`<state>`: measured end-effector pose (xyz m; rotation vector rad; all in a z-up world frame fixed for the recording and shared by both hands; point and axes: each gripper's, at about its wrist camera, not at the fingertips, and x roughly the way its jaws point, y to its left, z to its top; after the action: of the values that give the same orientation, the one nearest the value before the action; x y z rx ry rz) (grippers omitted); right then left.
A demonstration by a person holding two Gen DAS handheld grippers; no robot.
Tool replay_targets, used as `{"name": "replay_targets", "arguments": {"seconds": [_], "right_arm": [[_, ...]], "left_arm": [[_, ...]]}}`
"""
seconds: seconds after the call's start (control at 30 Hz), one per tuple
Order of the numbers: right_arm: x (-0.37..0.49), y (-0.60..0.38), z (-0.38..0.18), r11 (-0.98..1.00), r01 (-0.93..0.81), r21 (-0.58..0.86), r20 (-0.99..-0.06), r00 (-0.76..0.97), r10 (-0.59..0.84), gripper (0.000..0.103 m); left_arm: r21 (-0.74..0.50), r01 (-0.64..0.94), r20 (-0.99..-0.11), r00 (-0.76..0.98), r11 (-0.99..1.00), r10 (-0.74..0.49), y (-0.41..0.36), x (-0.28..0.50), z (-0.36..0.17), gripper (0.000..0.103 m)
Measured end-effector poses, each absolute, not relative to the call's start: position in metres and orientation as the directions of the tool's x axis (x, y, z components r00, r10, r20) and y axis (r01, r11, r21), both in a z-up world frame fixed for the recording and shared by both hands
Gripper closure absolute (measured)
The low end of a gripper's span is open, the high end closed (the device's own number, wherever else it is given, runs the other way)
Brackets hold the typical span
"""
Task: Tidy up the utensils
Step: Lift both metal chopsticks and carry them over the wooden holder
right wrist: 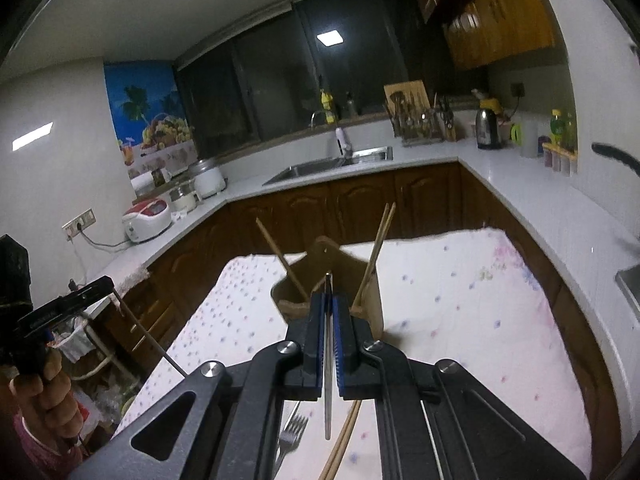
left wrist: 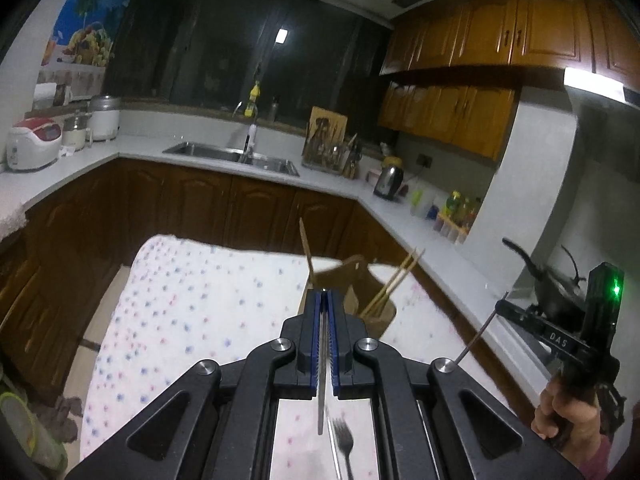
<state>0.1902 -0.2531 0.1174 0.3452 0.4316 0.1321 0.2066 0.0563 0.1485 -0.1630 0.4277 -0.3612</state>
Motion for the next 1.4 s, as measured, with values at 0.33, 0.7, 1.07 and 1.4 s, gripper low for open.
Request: {"name": "replay_targets", "arguments": {"seconds": [0.33, 0.7, 1.07, 1.4], "right_arm": [[0.234, -0.274, 0.159, 0.931, -0.046, 0.362, -0.278, 0.948, 0.155, 0.099], [0.297, -0.295, 0.166, 0.927, -0.007, 0.375, -0.228, 0.969, 0.099, 0.099], [0.325, -0.293, 0.093, 0.909, 0.03, 0.417, -0.3, 0.948, 0.106, 0.099], [0.339, -0.288, 0.056, 0.885, 0.046, 0.464, -0.377, 0.914, 0.15, 0.099]], "left_arm": [[-0.281, 0.327, -0.274, 0.874, 0.902, -0.402, 0.051, 0.262, 0.158, 0.101], [-0.337, 0.29, -0.237, 0.895, 0.896, -0.379, 0.034, 0.37, 0.12, 0.101], [-0.379, 0.206, -0.31, 0.89, 0.902, -0.333, 0.011, 0.43, 0.039, 0.101], [-0.354, 0.217, -0.35, 0.871, 0.91, -0.344, 0.008, 0.441, 0.039, 0.101]]}}
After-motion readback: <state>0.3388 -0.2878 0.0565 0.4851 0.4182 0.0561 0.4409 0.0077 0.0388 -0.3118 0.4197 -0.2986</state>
